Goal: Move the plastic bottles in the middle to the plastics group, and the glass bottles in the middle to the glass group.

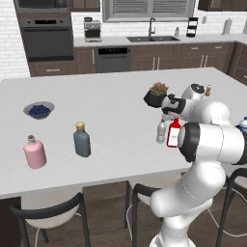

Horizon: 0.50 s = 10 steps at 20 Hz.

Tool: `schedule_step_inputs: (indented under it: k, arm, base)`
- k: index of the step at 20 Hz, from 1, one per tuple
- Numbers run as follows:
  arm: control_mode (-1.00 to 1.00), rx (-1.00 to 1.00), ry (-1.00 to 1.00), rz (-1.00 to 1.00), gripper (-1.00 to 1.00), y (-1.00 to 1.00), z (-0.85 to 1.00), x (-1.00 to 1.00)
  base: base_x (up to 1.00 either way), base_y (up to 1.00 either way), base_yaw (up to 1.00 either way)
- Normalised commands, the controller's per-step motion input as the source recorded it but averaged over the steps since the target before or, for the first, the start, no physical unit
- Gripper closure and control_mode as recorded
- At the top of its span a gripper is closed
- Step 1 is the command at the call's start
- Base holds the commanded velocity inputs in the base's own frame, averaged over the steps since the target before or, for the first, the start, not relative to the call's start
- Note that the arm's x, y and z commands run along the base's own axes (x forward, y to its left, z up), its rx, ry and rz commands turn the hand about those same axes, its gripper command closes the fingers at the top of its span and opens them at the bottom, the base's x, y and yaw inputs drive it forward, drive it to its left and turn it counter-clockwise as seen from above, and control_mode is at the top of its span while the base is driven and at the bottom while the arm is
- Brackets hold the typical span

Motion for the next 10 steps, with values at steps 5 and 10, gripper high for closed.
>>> schedule_step_inputs:
  k: [5,10]
  arm:
    - [-1.00,0.00,0.00,0.00,1.00,0.00,0.00,0.00]
    - [-1.00,0.00,-0.02,0.00,1.00,0.00,0.01,-0.07]
  base:
    - [0.00,0.00,0.00]
    - [0.00,0.00,0.00]
